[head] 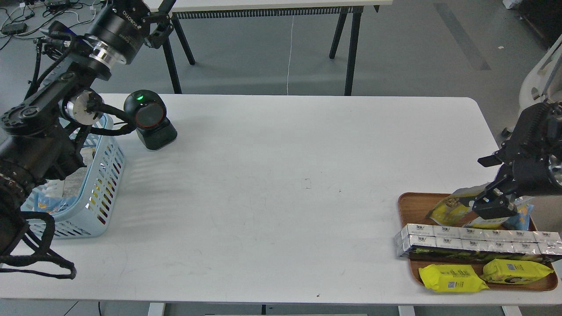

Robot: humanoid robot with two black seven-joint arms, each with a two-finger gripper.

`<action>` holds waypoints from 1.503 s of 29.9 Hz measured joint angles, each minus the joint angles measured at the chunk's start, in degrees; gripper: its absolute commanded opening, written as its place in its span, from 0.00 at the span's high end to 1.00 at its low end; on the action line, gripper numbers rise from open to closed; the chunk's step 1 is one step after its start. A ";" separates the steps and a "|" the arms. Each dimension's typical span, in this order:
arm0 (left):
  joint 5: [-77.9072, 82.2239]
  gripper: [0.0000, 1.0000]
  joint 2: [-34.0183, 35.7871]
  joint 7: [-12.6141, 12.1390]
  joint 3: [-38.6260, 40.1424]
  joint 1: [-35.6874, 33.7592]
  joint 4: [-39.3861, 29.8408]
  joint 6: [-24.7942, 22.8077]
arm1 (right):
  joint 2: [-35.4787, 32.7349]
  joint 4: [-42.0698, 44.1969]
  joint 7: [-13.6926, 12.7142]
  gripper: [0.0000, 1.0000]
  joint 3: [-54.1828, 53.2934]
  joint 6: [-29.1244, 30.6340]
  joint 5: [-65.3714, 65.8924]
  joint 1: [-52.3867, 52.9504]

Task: Scan snack and place in basket
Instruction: 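Grasp the yellow snack pouch on the tray with the right gripper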

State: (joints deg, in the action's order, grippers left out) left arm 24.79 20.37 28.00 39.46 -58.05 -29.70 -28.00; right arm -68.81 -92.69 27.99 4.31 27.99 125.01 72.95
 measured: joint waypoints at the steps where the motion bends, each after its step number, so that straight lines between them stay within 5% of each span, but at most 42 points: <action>1: 0.00 0.00 0.05 0.00 0.00 0.02 0.02 -0.01 | 0.77 0.90 0.00 0.01 0.00 0.00 0.00 -0.47; 13: 0.00 0.00 0.46 0.00 0.00 1.18 0.09 0.00 | 9.82 10.59 0.00 0.12 0.00 0.01 -0.01 -3.57; 18: 0.00 0.00 0.69 0.00 0.00 1.26 0.16 0.00 | 10.93 11.11 0.00 0.61 0.00 0.01 -0.01 -4.71; 25: 0.00 0.00 0.52 0.00 0.00 1.27 0.22 0.00 | 10.66 11.03 0.01 1.00 0.00 0.01 -0.01 -6.14; 45: 0.00 0.00 0.49 0.00 0.00 1.35 0.19 0.00 | 10.57 10.86 0.01 1.00 -3.52 0.01 -0.01 -6.30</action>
State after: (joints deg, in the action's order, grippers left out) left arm 24.79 20.86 28.00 39.46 -56.70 -29.51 -28.00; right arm -58.24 -81.83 28.01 0.80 28.01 125.00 66.65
